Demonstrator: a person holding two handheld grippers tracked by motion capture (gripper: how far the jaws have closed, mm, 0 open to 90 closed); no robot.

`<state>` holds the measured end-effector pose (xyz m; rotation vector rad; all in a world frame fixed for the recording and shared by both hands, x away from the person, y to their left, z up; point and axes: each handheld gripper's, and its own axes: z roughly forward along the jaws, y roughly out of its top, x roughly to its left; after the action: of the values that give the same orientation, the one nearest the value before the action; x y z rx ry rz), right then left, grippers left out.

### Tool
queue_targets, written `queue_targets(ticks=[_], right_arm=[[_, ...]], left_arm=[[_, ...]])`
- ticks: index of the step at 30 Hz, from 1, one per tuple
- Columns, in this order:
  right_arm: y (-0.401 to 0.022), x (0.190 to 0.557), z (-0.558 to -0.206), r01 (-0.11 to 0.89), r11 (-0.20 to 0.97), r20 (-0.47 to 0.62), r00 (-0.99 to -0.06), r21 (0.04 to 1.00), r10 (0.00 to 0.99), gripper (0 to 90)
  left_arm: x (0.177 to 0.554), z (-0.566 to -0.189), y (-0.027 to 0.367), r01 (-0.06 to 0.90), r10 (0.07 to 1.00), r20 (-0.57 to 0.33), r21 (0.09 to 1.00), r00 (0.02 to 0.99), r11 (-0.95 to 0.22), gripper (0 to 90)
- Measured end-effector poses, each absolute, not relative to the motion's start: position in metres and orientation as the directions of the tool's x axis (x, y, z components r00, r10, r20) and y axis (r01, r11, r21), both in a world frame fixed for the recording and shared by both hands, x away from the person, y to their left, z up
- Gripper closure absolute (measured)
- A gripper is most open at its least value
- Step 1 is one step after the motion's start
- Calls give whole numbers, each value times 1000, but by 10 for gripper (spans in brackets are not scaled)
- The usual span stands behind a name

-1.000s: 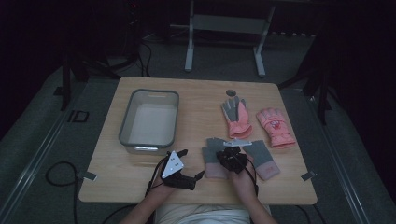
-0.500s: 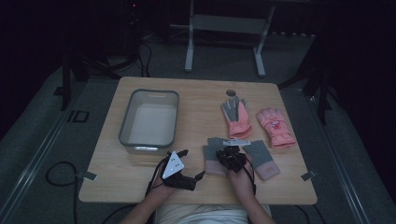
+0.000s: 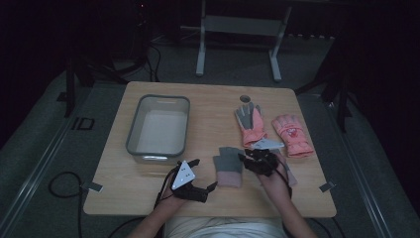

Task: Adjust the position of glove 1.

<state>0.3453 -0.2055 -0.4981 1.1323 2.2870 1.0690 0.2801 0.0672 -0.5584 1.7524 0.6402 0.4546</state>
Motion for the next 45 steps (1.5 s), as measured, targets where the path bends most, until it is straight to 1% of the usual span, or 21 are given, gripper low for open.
queue_targets(ticks=[2,3,10,12,16,20,21,26,27,29,36,39,42,45], right_arm=[[-213,346,-494,497,395,-4,-618,773,786,631],[-241,351,-487,448,451,-68,-647,772,759,636],[-293,354,-488,393,532,-112,-718,750,688,674],[-299,354,-489,394,541,-116,-721,743,684,677],[-316,355,-500,423,555,-91,-732,716,675,681],[-324,356,-511,448,555,-83,-722,701,687,679],[-332,358,-521,470,544,-63,-713,695,698,679],[-337,361,-534,492,555,-65,-707,671,705,679],[-337,362,-540,513,556,-45,-707,654,705,700],[-338,362,-542,520,538,-26,-703,663,711,719],[-333,357,-542,519,543,-56,-686,661,725,848],[-328,355,-541,522,546,-83,-668,655,739,866],[-326,354,-538,548,522,-69,-644,654,762,872],[-322,349,-527,570,475,-35,-614,670,788,874]], left_arm=[[280,-558,67,186,631,-24,963,775,-192,8],[280,-558,68,189,631,-26,963,775,-192,8],[281,-559,68,193,636,-34,964,771,-184,8],[280,-559,68,193,636,-33,964,771,-184,8],[280,-559,68,192,637,-32,964,770,-184,8],[280,-559,68,192,637,-33,964,770,-182,8],[281,-559,68,193,637,-34,964,770,-182,8],[280,-559,68,191,637,-33,965,770,-182,8],[280,-559,68,192,637,-34,965,770,-181,8],[281,-559,68,194,638,-36,964,769,-180,8],[280,-559,68,193,639,-34,964,769,-181,8],[281,-559,68,194,639,-35,964,769,-180,8],[280,-559,68,192,642,-33,965,766,-179,8],[279,-559,68,185,642,-23,965,767,-186,8]])
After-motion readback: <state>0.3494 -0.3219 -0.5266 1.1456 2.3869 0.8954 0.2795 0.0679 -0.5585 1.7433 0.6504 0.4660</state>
